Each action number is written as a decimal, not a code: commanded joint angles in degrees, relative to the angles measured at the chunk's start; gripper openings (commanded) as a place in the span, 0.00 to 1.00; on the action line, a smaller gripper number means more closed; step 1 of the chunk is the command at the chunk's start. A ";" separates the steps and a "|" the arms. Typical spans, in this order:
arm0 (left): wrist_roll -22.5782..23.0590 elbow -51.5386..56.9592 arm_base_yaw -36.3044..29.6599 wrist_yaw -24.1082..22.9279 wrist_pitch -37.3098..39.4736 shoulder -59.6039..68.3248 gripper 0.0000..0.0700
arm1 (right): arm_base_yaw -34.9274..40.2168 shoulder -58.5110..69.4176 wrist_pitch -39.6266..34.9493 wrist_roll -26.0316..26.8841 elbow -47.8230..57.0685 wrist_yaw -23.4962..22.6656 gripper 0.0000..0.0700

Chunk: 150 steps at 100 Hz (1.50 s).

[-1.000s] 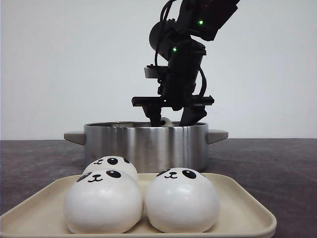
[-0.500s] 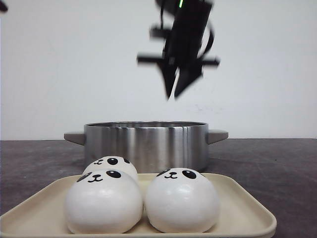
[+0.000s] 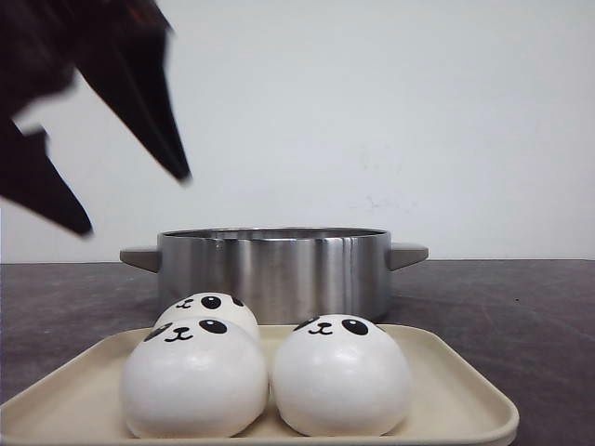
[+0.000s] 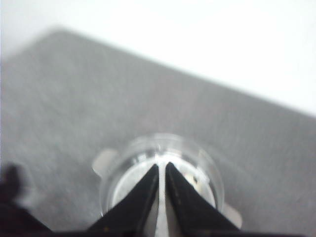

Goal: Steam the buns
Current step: 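Reach the left gripper to the other farther panda bun and grasp it, then carry the bun with the left gripper into the pot and release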

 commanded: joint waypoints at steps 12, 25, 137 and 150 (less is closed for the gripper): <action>-3.21 0.66 -3.15 0.09 5.01 7.63 0.81 | 3.41 -5.07 -2.27 -0.22 1.22 5.16 0.02; -3.32 0.66 -5.51 0.04 8.68 12.00 0.81 | 3.61 -7.89 -5.09 0.70 1.22 7.41 0.02; -0.96 7.58 -10.51 -14.86 17.44 -1.84 0.01 | 3.63 -9.84 -9.57 1.42 1.20 9.44 0.02; 2.29 11.58 -6.62 -17.64 19.08 -0.52 0.01 | 3.67 -9.79 -8.92 1.42 1.18 9.29 0.02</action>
